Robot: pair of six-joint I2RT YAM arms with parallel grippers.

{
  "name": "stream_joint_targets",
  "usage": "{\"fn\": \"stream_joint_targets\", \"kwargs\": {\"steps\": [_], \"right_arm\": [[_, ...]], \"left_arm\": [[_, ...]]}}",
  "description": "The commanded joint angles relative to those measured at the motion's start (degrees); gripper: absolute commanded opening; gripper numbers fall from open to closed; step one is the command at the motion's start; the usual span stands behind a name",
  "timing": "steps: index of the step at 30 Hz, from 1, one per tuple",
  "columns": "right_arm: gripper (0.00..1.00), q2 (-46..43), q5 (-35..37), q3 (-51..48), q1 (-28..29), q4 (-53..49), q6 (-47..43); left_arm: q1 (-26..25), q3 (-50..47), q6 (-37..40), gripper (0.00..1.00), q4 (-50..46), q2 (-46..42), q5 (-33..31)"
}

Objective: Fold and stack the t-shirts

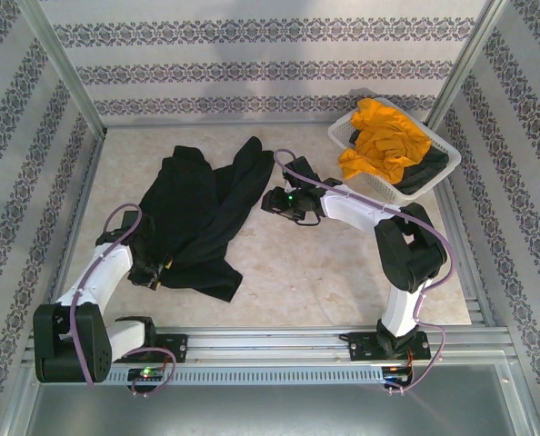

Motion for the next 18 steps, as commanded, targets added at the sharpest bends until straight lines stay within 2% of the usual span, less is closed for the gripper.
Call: {"fn": "stream_joint_targets", "kwargs": {"steps": [1, 5, 12, 15, 18], "right_arm": [[0.50, 0.26, -0.34, 0.50, -0.32, 0.58, 0.56], [0.49, 0.52, 0.50, 0.85, -0.58, 0.43, 0.83], [0.48, 1.88, 6.27, 1.83, -1.03, 1.85, 5.66], [0.53, 5.61, 7.68, 4.98, -1.11, 3.43, 8.72], [0.53, 11.68, 7.07, 10.33, -1.03, 4.09, 11.76]], "left_arm": [[-0.25, -1.83, 0.24, 0.40, 0.20, -0.92, 0.00], [-0.26, -1.06, 0.28, 0.00, -3.19, -4.09, -4.24], [-0.27, 7.55, 0.98, 0.00, -14.16, -14.53, -20.13], [-0.19, 7.82, -0.20, 0.00, -13.82, -18.65, -21.25], [-0.19, 7.28, -1.83, 0.00, -13.81, -20.45, -21.11]]}}
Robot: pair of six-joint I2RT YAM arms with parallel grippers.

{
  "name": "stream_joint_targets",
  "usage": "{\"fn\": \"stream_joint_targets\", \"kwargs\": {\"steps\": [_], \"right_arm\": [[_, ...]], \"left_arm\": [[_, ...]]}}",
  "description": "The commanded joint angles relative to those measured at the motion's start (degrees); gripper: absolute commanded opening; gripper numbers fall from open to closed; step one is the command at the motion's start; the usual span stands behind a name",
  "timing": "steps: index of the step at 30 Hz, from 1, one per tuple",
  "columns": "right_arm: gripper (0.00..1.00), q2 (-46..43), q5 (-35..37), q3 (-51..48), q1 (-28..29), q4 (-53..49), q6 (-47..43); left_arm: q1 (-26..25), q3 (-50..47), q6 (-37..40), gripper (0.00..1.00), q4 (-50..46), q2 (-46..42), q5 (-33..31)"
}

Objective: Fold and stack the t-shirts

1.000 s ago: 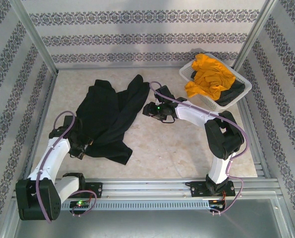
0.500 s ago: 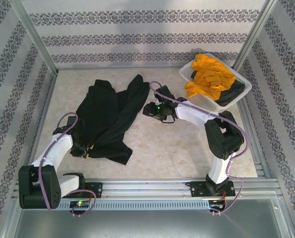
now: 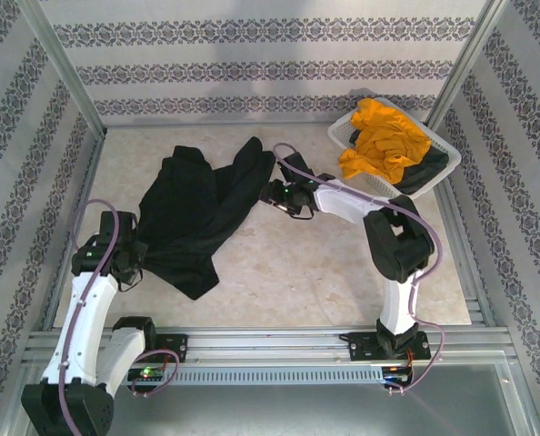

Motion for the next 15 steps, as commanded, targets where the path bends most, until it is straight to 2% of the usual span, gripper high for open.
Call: {"fn": "stream_joint_targets", "kwargs": {"steps": [1, 8, 10, 11, 14, 15], "right_arm": [[0.53, 6.34, 1.83, 5.96, -0.46, 2.13, 5.29], [0.51, 17.44, 2.72, 16.36, -0.36, 1.18, 7.03], [0.47, 20.04, 2.11, 18.32, -0.29, 1.38, 8.00], [0.42, 20.94, 1.66, 18.92, -0.29, 1.93, 8.65], [0.17, 22.83, 1.02, 20.37, -0.37, 3.20, 10.29], [0.12, 22.69, 1.46, 20.37, -0.49, 3.46, 10.59]], "left_arm": [[-0.16, -0.34, -1.52, 0.00, -4.18, -1.41, -3.93], [-0.19, 0.15, -1.05, 0.00, -3.53, -2.19, -3.01], [-0.18, 0.75, -0.83, 0.00, -3.42, -2.35, -3.27], [-0.19, 1.01, -0.53, 0.00, -3.18, -2.35, -3.22], [-0.14, 2.28, 0.13, 0.00, -2.77, -2.06, -3.56], [-0.12, 2.67, 0.49, 0.00, -2.59, -1.86, -3.73]]}}
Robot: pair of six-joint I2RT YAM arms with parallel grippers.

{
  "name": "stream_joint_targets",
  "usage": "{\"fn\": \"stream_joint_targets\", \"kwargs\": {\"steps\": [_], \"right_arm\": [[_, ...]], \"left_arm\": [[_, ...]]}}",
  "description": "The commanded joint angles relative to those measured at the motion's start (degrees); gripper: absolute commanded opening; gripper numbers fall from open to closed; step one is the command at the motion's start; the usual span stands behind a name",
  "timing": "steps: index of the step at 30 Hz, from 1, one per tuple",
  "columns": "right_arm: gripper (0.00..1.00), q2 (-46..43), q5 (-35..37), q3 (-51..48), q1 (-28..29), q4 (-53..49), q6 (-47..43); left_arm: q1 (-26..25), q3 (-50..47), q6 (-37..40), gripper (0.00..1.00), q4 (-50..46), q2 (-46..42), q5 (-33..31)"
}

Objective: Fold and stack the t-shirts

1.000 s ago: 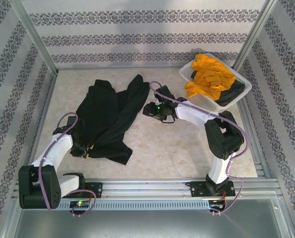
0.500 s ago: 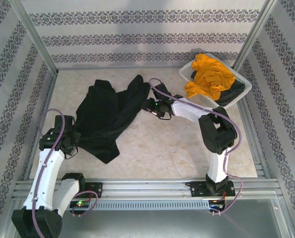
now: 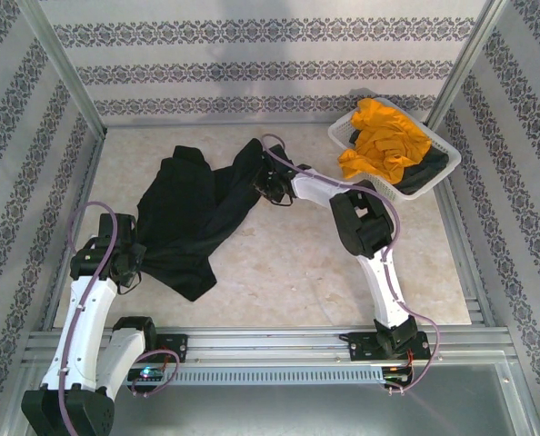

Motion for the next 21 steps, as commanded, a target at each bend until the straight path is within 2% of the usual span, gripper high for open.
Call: {"fn": "stream_joint_targets", "kwargs": {"steps": [1, 3, 9, 17, 19, 21], "right_arm": [[0.07, 1.53, 0.83, 0.38, -0.35, 0.96, 2.30], [0.00, 0.02, 1.91, -0.51, -1.17, 1.95, 2.51], [0.00, -6.08, 5.19, -2.85, -3.98, 0.11, 0.38], [0.00, -22.32, 12.88, -17.71, -6.42, -2.94, -0.06], [0.00, -24.47, 13.52, -19.90, -6.43, -2.21, -2.30], [0.00, -22.82, 11.76, -17.04, -6.41, -3.27, -6.07]], "left_arm": [[-0.10, 2.72, 1.29, 0.00, -1.02, -0.09, -2.15], [-0.08, 3.42, 1.92, 0.00, -0.46, 0.48, -2.33], [0.09, 4.88, 2.46, 0.00, 1.60, 1.75, -3.42], [1.18, 6.06, 3.49, 0.00, 4.78, 3.86, -3.82], [1.56, 7.17, 3.84, 0.00, 3.77, 3.96, -5.30], [1.65, 9.32, 3.79, 0.00, 0.60, 3.56, -9.57]]}}
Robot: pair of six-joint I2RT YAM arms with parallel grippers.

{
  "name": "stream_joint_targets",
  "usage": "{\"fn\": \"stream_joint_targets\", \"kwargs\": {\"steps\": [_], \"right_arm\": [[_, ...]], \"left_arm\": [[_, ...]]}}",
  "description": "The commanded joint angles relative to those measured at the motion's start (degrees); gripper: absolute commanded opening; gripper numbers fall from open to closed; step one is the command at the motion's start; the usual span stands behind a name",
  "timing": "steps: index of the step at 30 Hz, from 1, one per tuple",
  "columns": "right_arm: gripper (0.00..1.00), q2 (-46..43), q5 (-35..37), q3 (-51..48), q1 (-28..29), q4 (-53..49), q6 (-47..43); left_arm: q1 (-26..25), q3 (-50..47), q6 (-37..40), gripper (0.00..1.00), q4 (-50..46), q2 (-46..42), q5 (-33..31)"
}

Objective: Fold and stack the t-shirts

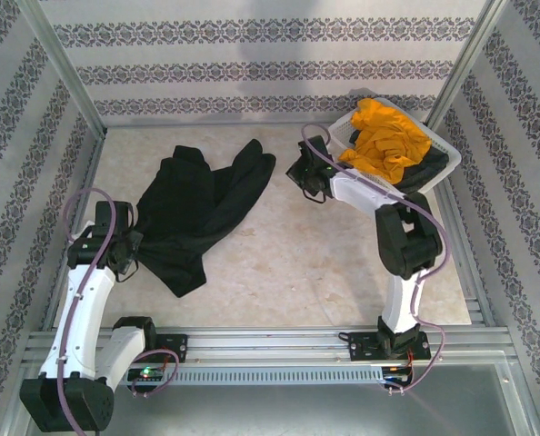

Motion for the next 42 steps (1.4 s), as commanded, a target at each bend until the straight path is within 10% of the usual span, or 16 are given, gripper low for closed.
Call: {"fn": "stream_joint_targets", "kwargs": {"steps": [1, 8, 14, 25, 32, 42], "right_arm": [[0.00, 2.13, -0.03, 2.32, 0.61, -1.02, -6.58], [0.45, 14.88, -3.30, 18.35, 2.69, -5.81, -13.33], [0.51, 23.24, -2.60, 29.17, 5.25, -14.94, -16.27], [0.41, 25.60, -3.36, 28.13, 7.95, -15.08, -21.34], [0.01, 27.20, -2.52, 31.82, 6.74, -17.79, -20.93], [0.00, 6.78, 4.55, 22.48, 2.14, -22.46, -17.01]], "left_arm": [[0.79, 4.64, 1.74, 0.00, -3.12, -1.34, -8.40], [4.38, 9.06, 4.63, 0.00, -6.90, -2.45, -17.93], [6.89, 5.50, 5.60, 0.00, -1.02, -0.91, -8.45], [6.94, 3.12, 4.72, 0.00, 1.64, 1.15, -3.66], [6.94, 3.76, 5.68, 0.00, 2.19, 2.04, -3.56], [7.20, 4.44, 6.17, 0.00, 10.99, 5.49, 0.18]]}}
